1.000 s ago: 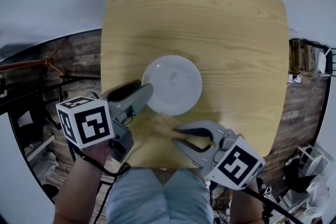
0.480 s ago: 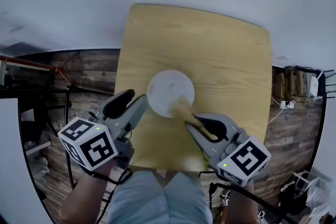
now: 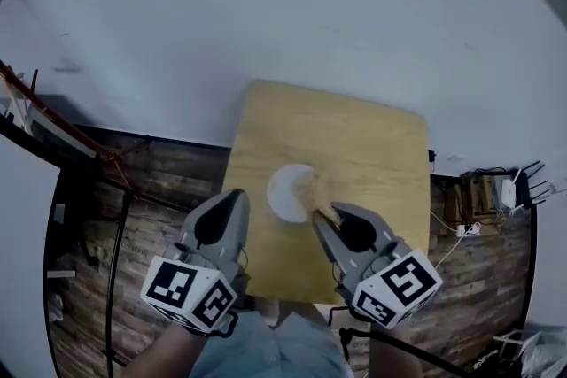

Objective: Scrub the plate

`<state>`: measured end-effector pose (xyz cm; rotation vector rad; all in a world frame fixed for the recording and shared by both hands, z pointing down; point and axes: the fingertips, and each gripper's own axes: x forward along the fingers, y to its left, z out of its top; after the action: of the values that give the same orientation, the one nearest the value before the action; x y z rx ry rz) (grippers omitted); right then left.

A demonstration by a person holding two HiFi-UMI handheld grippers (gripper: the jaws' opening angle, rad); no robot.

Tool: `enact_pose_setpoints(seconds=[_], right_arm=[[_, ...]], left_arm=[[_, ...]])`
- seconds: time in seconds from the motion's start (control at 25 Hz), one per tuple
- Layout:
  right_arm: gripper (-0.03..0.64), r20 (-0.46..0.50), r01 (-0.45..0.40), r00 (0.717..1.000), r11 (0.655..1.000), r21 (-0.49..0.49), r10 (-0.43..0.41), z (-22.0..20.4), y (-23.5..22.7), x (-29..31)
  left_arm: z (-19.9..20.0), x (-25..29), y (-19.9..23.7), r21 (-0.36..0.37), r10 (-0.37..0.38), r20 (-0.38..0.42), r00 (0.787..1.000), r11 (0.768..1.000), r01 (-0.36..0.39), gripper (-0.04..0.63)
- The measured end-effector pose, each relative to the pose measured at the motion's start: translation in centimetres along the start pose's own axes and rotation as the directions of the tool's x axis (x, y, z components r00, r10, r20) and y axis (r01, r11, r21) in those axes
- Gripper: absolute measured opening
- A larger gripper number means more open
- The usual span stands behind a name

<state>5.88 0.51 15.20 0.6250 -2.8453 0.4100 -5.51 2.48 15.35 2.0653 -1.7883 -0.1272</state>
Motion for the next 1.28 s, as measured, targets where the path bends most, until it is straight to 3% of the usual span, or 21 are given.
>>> enact_pose_setpoints(seconds=[0.12,0.24,0.6,1.28], right_arm=[[0.051,0.071,0.094,0.993,0.996,0.003,-0.094,1.4,2.5,-0.3],[0.051,0.106,0.189,0.977,0.982,-0.008,-0.187,2.1,4.7,-0.6],[0.051,0.206,0.347,0.924,0.933,-0.094,-0.323,2.8,11.0,-4.3],[0.048,0.265,0.404,0.892,0.908,-0.109,-0.365,2.6,12.3,-8.1]], left_arm=[[2.1,-2.8,-0.8,0.170,0.027,0.087,0.996,0.985,-0.041,0.021],[3.8,-5.0,-1.9,0.267,-0.009,0.146,0.989,0.963,-0.031,0.021],[4.4,-9.3,-5.4,0.280,-0.090,0.157,0.984,0.959,0.043,0.021],[3.0,-11.0,-9.6,0.319,-0.176,0.151,0.973,0.940,0.120,0.021]])
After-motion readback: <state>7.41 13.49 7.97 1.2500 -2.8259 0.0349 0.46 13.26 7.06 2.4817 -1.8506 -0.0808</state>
